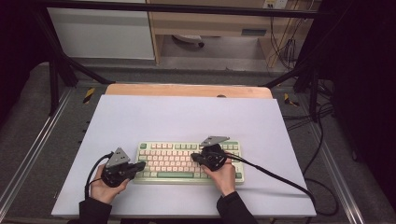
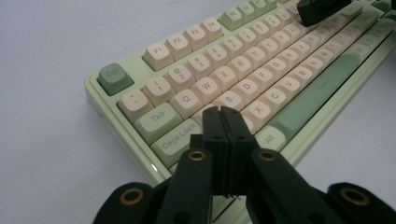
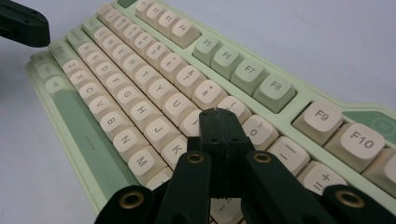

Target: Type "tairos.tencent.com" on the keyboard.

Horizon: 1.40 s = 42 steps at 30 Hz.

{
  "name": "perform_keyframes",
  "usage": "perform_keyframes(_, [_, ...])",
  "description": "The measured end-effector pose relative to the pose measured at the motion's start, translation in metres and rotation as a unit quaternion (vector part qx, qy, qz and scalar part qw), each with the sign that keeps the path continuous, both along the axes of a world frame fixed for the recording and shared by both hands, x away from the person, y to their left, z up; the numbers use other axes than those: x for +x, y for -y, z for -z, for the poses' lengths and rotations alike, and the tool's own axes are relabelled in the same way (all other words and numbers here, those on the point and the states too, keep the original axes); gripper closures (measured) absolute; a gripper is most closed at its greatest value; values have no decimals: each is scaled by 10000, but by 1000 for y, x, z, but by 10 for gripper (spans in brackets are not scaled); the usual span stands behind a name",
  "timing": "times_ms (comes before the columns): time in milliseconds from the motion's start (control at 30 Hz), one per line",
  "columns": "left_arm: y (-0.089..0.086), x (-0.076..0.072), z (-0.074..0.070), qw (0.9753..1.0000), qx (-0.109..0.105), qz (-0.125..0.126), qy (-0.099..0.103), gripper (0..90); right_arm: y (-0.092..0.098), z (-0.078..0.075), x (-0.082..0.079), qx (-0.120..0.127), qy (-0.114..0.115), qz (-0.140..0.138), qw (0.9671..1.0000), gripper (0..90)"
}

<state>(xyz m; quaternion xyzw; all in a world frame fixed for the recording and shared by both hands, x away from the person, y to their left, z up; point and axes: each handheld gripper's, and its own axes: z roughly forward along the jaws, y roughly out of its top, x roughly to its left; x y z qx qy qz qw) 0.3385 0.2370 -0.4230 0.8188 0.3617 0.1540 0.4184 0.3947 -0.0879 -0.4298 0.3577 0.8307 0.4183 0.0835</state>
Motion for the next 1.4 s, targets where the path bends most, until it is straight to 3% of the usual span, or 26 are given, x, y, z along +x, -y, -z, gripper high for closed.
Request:
perform_keyframes(200, [-1, 0, -1, 10000, -24, -14, 11, 890, -1, 2, 0, -55, 8, 1, 10000, 900])
perform_keyframes(500, [0, 0, 0, 10000, -11, -1, 1, 890, 4, -13, -9, 90, 143, -77, 9998, 900])
perform_keyframes(867, [-1, 0, 0, 10000, -17, -19, -3, 890, 3, -20, -20, 176, 207, -262, 9993, 900])
perform_keyframes(1400, [-2, 1, 0, 10000, -17, -23, -12, 890, -13, -5, -26, 124, 66, -471, 9988, 900])
